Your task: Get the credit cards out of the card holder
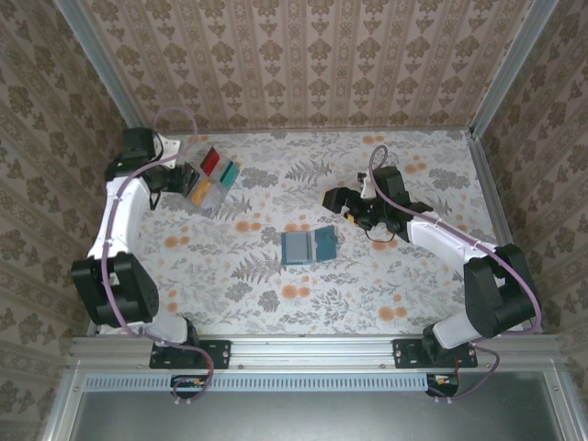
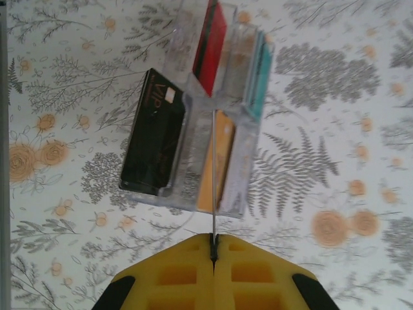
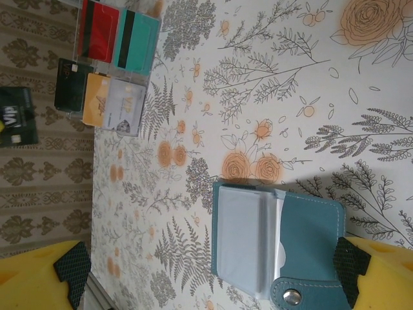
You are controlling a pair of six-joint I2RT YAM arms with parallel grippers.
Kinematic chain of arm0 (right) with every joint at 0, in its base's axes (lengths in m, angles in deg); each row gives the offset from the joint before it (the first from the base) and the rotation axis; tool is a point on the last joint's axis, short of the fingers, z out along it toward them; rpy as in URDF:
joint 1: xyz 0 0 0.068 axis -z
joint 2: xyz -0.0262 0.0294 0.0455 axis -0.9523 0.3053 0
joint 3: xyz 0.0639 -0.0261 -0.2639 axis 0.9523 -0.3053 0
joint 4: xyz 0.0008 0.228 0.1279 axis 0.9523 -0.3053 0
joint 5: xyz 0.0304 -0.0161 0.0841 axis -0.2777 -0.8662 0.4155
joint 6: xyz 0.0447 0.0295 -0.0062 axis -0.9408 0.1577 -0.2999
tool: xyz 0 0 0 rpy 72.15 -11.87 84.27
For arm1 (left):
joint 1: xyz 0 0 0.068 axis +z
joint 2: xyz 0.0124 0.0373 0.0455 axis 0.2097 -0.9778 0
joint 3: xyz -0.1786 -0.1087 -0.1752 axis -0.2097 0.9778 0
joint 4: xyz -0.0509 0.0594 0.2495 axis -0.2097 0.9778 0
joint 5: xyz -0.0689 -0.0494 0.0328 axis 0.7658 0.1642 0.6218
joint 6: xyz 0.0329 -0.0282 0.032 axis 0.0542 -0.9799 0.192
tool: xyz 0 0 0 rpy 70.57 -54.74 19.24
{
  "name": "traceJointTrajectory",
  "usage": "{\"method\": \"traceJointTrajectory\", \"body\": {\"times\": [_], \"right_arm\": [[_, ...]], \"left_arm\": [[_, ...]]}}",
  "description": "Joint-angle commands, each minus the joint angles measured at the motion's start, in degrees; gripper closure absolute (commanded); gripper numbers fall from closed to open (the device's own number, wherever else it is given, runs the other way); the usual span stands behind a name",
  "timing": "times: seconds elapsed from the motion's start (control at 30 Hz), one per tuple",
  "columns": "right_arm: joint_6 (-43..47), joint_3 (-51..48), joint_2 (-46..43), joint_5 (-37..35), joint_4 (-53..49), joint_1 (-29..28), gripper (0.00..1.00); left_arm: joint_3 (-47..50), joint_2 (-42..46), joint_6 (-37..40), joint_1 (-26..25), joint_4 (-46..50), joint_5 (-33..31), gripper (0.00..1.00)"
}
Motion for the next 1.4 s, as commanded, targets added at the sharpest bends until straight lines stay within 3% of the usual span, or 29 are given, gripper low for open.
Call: {"method": "traceJointTrajectory", "body": {"times": [0.0, 0.33, 0.73, 1.37], "right_arm": [[-1.9, -0.1, -0.2, 1.0, 1.5, -0.2, 0.0], [-4.7, -2.2, 0.2, 0.5, 3.5, -1.5, 0.0], [-5.4, -1.8, -0.3, -0.1, 3.2, -1.9, 0.0], [-6.9, -2.3, -3.2, -0.4, 3.2, -2.7, 0.0]], "left_arm": [[-3.7, -4.5, 7.6, 0.9, -1.6, -0.9, 1.0], [-10.9, -11.3, 13.7, 3.8, 0.1, 2.6, 1.0], [-11.0, -13.4, 18.2, 4.0, -0.8, 7.0, 1.0], [-8.8, -17.1, 20.4, 2.3, -2.0, -0.1, 0.98]]}}
